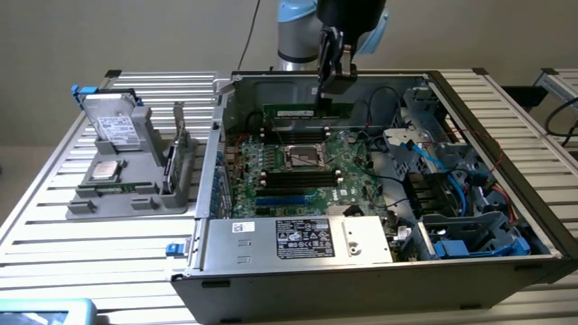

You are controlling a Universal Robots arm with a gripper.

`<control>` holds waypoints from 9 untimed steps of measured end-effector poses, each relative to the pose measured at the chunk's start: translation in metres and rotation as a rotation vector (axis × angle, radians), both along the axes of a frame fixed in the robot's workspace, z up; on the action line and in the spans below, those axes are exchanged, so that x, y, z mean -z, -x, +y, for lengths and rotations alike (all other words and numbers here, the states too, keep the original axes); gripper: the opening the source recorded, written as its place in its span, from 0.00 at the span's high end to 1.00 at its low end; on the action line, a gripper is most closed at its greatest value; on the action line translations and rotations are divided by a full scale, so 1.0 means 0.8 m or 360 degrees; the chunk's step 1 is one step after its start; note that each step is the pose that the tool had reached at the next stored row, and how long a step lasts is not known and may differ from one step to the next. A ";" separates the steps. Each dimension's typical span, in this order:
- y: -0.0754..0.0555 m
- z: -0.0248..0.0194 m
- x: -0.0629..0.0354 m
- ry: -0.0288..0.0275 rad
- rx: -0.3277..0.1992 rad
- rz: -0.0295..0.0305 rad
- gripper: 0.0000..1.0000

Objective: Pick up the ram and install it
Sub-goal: 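Pick up the ram and move it above insertion slot, then insert the ram into the slot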

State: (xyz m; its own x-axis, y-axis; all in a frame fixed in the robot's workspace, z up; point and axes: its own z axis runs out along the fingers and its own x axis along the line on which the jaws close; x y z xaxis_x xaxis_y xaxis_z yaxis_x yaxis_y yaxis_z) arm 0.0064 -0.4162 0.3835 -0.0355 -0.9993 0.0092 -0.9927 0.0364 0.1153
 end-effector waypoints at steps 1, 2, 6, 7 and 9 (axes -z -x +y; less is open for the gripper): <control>0.000 0.0013 0.002 -0.00001 0.0004 0.00000 0.88; 0.000 0.0028 0.004 0.00000 0.0007 0.00000 0.88; 0.000 0.0103 0.012 -0.00001 0.0016 0.00001 0.88; 0.000 0.0118 0.013 0.00000 0.0016 0.00001 0.88; 0.000 0.0130 0.015 -0.00002 0.0017 0.00001 0.88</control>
